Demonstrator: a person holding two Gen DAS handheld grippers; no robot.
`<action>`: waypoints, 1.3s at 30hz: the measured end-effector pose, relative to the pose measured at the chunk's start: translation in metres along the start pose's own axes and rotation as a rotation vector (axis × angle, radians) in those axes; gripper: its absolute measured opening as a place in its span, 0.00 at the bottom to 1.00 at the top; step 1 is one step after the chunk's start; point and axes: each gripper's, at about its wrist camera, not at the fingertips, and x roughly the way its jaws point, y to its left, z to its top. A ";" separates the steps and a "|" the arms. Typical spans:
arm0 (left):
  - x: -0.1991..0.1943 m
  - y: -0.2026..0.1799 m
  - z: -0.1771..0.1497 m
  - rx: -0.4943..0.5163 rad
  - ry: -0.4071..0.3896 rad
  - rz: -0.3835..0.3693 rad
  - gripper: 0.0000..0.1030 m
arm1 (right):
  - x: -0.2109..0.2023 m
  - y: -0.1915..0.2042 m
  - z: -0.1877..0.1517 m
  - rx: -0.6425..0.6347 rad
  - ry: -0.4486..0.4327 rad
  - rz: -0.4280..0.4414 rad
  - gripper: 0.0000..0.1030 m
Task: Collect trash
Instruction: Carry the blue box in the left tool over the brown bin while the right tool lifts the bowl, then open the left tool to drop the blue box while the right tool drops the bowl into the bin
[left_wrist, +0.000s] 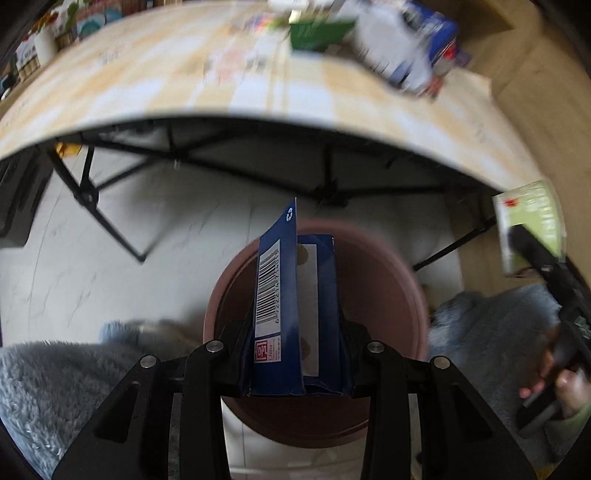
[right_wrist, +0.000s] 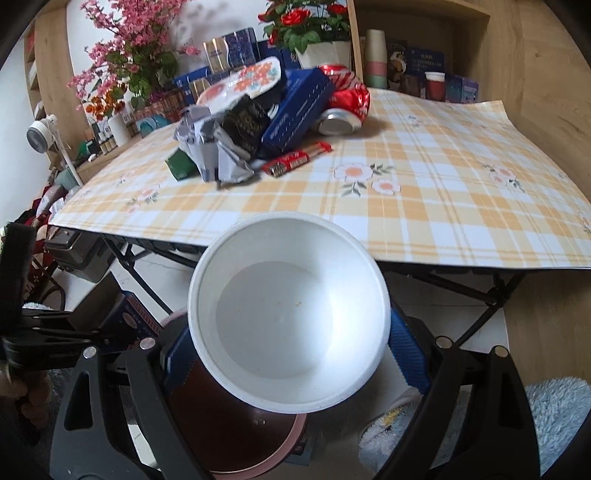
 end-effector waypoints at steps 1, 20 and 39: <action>0.005 0.001 0.000 0.001 0.016 0.000 0.34 | 0.002 0.001 -0.001 -0.007 0.007 0.000 0.85; 0.057 0.010 -0.003 -0.083 0.226 0.021 0.35 | 0.011 0.006 -0.008 -0.051 0.052 0.001 0.85; 0.013 0.015 0.007 -0.151 0.029 -0.008 0.70 | 0.017 0.013 -0.011 -0.077 0.079 0.019 0.85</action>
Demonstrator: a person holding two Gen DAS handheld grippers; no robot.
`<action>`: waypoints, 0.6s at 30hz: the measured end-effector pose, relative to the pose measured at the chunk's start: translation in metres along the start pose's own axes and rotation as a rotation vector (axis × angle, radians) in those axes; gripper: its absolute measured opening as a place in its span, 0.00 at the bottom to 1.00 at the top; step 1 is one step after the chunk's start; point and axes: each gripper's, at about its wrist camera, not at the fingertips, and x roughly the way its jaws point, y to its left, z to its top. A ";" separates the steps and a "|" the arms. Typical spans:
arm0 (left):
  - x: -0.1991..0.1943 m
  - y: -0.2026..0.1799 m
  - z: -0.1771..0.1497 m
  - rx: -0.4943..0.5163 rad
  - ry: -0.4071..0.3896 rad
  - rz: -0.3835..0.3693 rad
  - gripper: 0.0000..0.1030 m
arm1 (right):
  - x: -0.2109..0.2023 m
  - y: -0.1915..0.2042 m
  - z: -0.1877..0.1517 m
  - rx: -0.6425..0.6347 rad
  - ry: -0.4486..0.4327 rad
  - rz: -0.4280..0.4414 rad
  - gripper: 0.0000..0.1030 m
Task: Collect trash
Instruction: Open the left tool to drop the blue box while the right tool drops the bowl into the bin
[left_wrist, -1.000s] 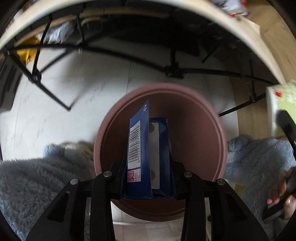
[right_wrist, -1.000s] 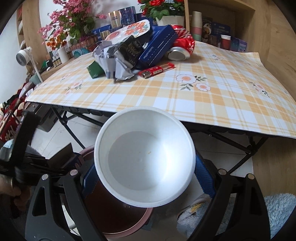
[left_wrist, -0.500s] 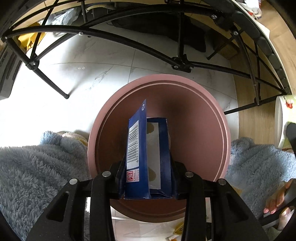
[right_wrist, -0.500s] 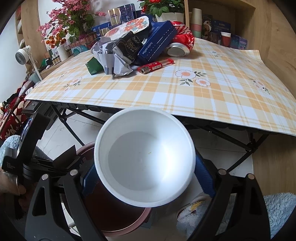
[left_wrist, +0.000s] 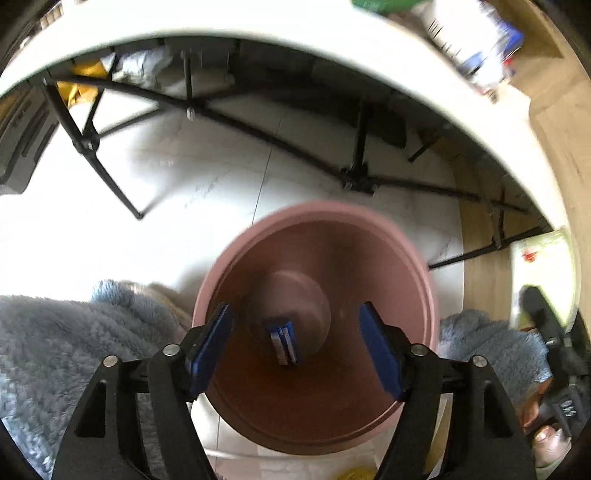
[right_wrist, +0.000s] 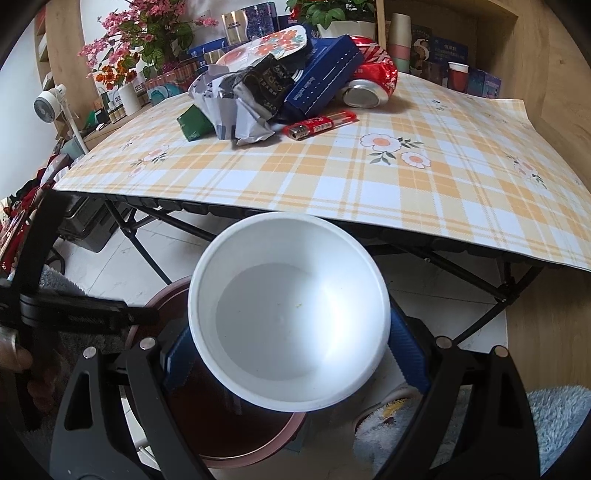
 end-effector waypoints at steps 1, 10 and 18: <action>-0.006 -0.001 0.001 0.007 -0.026 -0.005 0.73 | 0.001 0.001 0.000 -0.003 0.002 0.003 0.85; -0.102 0.002 0.009 0.056 -0.434 0.039 0.92 | 0.022 0.016 0.000 -0.023 0.060 0.058 0.85; -0.159 0.018 0.005 0.143 -0.666 0.138 0.94 | 0.060 0.046 -0.005 -0.073 0.183 0.115 0.84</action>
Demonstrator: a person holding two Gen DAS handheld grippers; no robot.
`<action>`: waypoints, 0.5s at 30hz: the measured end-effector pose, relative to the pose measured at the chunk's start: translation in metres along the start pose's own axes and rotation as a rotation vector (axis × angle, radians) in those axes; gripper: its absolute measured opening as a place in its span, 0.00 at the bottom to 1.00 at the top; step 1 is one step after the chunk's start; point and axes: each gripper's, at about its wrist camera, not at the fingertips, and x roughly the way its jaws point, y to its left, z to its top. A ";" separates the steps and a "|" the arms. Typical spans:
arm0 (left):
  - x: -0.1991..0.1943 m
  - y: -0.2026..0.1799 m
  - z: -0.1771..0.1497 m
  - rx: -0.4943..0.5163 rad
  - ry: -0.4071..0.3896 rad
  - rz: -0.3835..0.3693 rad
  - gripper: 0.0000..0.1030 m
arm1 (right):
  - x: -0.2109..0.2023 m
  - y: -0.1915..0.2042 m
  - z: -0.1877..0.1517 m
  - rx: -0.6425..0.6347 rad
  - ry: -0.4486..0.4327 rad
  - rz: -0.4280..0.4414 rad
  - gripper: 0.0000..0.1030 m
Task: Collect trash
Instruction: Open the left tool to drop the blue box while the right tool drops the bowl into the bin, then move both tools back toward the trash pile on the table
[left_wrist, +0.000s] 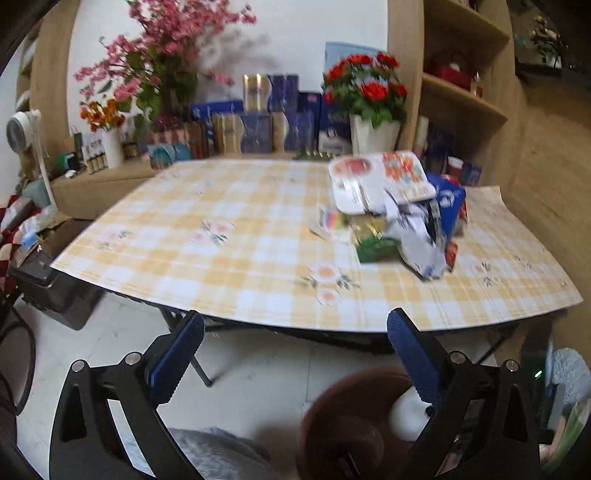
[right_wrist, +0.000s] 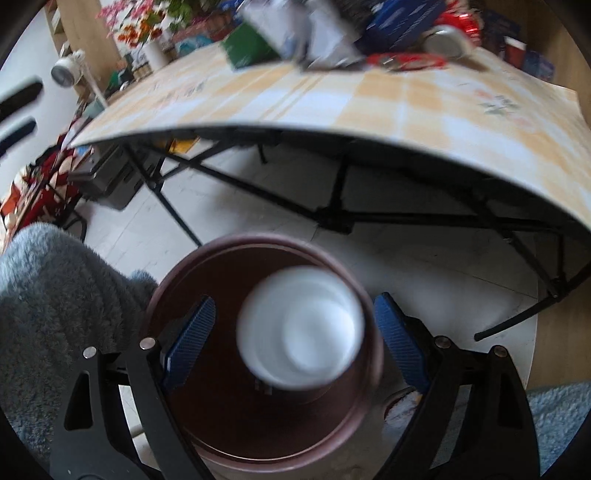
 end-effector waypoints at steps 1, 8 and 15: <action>-0.002 0.004 -0.001 -0.018 -0.011 0.001 0.94 | 0.006 0.006 0.000 -0.018 0.016 0.000 0.84; 0.008 0.029 -0.016 -0.130 0.038 0.013 0.94 | 0.012 0.023 0.000 -0.080 0.028 -0.005 0.90; 0.022 0.034 -0.019 -0.180 0.088 -0.017 0.94 | -0.001 0.013 0.006 -0.051 -0.055 -0.072 0.94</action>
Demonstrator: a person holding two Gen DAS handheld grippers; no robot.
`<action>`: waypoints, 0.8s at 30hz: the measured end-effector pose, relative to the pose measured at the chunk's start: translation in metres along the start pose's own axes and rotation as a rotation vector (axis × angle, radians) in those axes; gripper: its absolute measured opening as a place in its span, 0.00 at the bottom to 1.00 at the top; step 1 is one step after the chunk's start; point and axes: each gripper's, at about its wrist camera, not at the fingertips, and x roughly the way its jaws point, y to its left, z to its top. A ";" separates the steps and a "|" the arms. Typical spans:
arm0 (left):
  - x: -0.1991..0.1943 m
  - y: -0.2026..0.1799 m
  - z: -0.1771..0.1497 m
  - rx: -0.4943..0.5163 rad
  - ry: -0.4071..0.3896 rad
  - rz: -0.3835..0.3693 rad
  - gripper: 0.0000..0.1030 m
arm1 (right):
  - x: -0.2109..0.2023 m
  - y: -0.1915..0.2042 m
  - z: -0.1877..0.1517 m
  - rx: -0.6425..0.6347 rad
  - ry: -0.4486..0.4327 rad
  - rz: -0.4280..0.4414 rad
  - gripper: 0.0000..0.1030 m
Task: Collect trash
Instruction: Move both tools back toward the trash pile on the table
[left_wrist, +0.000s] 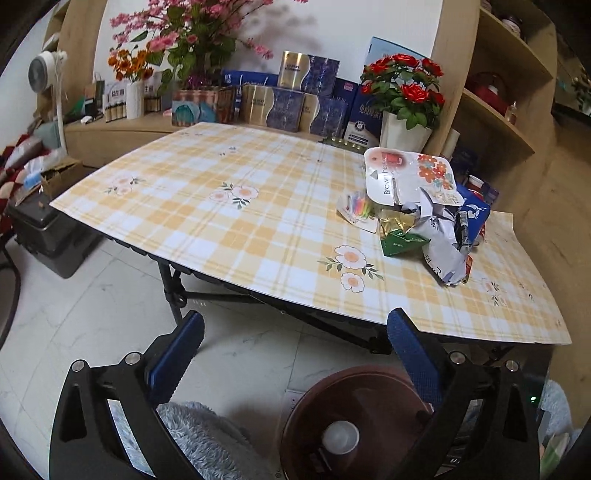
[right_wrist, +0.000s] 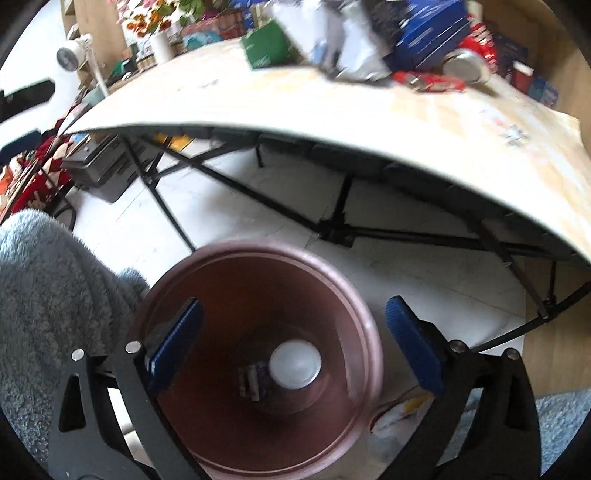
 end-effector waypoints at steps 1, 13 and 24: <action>0.001 0.000 0.000 -0.001 0.002 -0.001 0.94 | -0.002 -0.002 0.001 0.004 -0.011 -0.014 0.94; 0.005 -0.006 -0.002 0.017 0.022 -0.027 0.94 | -0.039 -0.022 0.013 0.093 -0.168 -0.039 0.94; 0.007 -0.008 -0.003 -0.012 0.016 -0.076 0.94 | -0.059 -0.039 0.020 0.184 -0.256 0.026 0.94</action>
